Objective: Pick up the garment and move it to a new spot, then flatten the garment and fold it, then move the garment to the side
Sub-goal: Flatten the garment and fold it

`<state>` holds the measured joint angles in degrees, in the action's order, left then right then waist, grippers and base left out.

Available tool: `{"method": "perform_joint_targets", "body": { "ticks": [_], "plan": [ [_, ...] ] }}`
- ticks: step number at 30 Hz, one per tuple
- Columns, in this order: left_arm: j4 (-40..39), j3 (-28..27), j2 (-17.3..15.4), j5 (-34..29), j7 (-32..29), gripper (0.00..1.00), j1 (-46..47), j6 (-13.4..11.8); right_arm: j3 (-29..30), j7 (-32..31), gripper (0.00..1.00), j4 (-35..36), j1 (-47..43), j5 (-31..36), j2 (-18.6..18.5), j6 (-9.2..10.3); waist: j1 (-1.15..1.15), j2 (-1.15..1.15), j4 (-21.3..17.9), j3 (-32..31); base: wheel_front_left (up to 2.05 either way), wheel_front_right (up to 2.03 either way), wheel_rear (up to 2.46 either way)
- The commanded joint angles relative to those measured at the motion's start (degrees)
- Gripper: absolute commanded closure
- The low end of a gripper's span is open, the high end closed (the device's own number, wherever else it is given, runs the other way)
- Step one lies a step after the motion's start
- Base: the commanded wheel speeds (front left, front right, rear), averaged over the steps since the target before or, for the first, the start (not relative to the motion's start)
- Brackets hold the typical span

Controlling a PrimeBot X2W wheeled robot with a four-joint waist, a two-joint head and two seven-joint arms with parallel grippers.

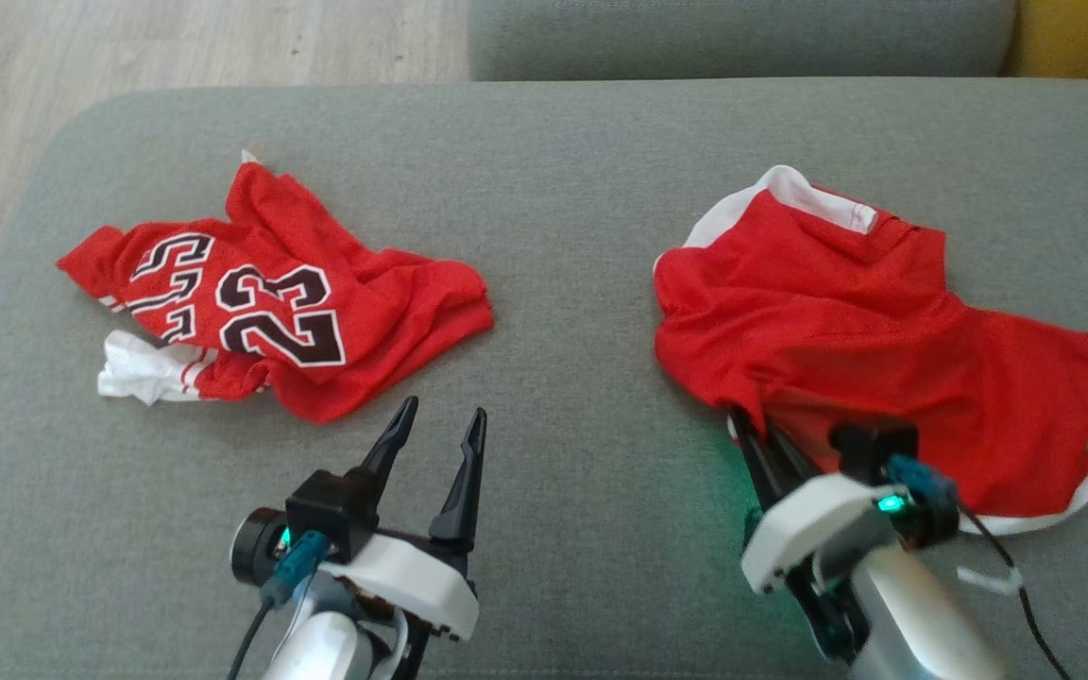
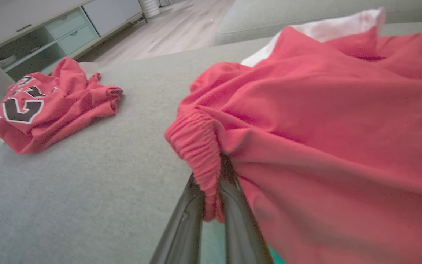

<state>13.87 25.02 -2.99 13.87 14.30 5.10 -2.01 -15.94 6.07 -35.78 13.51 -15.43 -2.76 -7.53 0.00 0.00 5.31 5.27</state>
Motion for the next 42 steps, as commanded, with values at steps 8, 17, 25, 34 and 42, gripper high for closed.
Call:
{"method": "perform_joint_targets", "body": {
  "ticks": [8,17,25,34,42],
  "plan": [
    [-1.6,-1.0,0.1,1.0,0.7,0.0,3.8,-0.4,-7.8,0.4,1.0,-2.0,9.3,-6.4,-0.1,0.04,0.0,0.0,2.6,0.9,0.0,0.0,0.0],
    [-1.7,-1.3,0.1,1.2,0.7,0.0,3.9,-0.8,-14.2,1.4,0.0,-7.2,12.7,-11.7,-0.1,0.04,0.0,0.0,3.3,1.4,0.0,0.0,0.0],
    [-1.8,-2.1,0.1,0.9,0.7,0.0,3.6,-0.9,-8.0,6.5,0.0,-12.1,13.6,-8.1,-0.1,0.04,0.0,0.0,-0.3,0.3,0.0,0.0,0.0],
    [-1.9,-3.7,0.1,0.3,0.7,0.0,2.5,0.0,6.5,8.7,0.0,-6.5,6.0,0.7,-0.1,0.04,0.0,0.0,-5.6,-1.1,0.0,0.0,0.0],
    [-2.0,-3.5,0.1,0.4,0.7,0.0,2.5,0.4,10.6,6.4,0.0,3.2,-2.7,1.3,-0.1,0.04,0.0,0.0,-9.1,-1.0,0.0,0.0,0.0]
  ]
}}
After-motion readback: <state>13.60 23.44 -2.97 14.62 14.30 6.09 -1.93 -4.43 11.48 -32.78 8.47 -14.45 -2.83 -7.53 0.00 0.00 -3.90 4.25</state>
